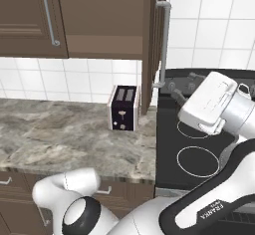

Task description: Open the cabinet. Pick the spray and place it next to the sink. Then close the cabinet.

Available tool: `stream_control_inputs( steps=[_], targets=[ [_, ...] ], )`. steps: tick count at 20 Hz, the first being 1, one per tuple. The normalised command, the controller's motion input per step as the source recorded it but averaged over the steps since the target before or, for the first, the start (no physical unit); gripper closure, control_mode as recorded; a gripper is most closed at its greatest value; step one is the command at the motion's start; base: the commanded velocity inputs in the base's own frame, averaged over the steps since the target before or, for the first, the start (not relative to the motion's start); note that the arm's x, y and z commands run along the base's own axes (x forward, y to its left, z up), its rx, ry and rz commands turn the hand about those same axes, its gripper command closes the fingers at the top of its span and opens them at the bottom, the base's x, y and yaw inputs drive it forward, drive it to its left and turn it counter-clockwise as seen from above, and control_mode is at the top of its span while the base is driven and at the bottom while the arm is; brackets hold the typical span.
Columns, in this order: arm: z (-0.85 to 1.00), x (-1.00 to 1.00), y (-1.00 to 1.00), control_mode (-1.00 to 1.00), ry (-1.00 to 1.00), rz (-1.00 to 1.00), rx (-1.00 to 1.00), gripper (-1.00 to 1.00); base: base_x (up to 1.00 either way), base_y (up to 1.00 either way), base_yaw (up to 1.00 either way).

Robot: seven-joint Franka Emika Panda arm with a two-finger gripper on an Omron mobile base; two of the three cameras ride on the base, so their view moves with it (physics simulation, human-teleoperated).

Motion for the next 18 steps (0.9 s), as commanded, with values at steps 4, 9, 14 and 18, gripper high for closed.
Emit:
stream_control_inputs(
  steps=[4,9,14,18],
  targets=[
    [-0.06,0.48,-0.59,-1.00,0.00,0.00,-0.02,-1.00,0.00,0.00,0.00],
    [-0.19,0.51,-0.07,-1.00,0.02,0.00,-0.11,-1.00,0.00,0.00,0.00],
    [-0.10,0.15,0.00,-1.00,0.05,0.00,-0.11,-1.00,0.00,0.00,0.00],
    [-0.14,0.19,0.00,-1.00,0.04,0.00,-0.13,-1.00,0.00,0.00,0.00]
  ],
)
